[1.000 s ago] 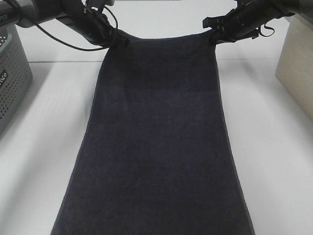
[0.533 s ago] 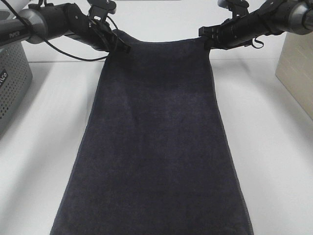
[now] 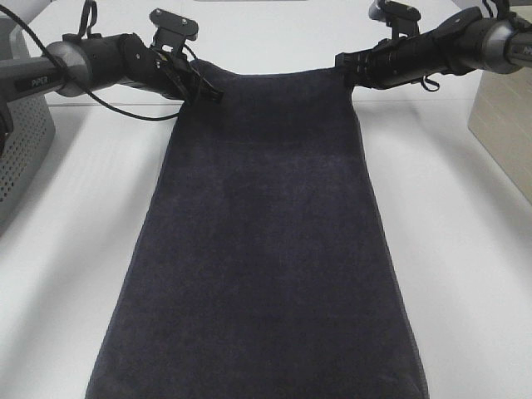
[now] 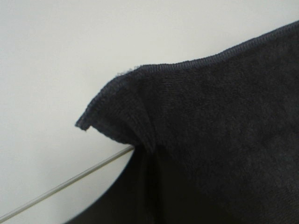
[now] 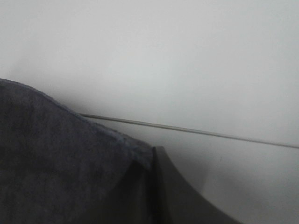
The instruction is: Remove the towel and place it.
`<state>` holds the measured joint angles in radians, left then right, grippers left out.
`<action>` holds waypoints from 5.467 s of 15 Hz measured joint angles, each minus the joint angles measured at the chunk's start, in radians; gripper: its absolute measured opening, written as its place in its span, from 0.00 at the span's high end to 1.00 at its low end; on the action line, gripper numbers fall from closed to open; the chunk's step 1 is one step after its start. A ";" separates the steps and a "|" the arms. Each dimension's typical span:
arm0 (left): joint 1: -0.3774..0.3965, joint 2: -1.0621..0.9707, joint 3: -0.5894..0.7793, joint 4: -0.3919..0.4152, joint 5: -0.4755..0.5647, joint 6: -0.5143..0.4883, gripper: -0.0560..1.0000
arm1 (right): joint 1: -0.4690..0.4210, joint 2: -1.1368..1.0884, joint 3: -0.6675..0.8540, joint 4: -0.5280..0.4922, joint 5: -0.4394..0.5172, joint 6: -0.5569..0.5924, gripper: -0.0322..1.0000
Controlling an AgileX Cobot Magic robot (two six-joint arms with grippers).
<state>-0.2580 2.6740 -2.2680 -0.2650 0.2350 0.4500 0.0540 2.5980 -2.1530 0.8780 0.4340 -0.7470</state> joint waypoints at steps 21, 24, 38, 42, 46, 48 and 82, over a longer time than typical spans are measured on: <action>0.000 0.066 0.000 0.012 -0.141 0.001 0.77 | 0.020 0.063 0.000 0.031 -0.074 -0.027 0.79; 0.000 0.080 0.000 0.012 -0.175 0.001 0.62 | 0.020 0.063 0.000 0.031 -0.079 -0.027 0.48; 0.003 -0.368 -0.037 0.206 0.783 -0.430 0.21 | 0.019 -0.417 0.000 -0.548 0.725 0.561 0.24; 0.111 -0.561 -0.041 0.228 0.944 -0.465 0.20 | -0.067 -0.587 0.000 -0.605 0.780 0.610 0.24; 0.265 -0.669 0.002 0.231 0.972 -0.450 0.20 | -0.133 -0.684 0.021 -0.647 0.779 0.611 0.24; 0.289 -0.748 0.104 0.216 0.972 -0.435 0.20 | -0.133 -0.780 0.108 -0.635 0.779 0.611 0.24; 0.294 -2.680 1.748 0.187 0.857 -0.352 0.20 | -0.133 -2.602 1.693 -0.596 0.690 0.470 0.24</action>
<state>0.0360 -0.0060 -0.5200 -0.0780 1.0920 0.0980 -0.0790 -0.0040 -0.4600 0.2820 1.1240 -0.2770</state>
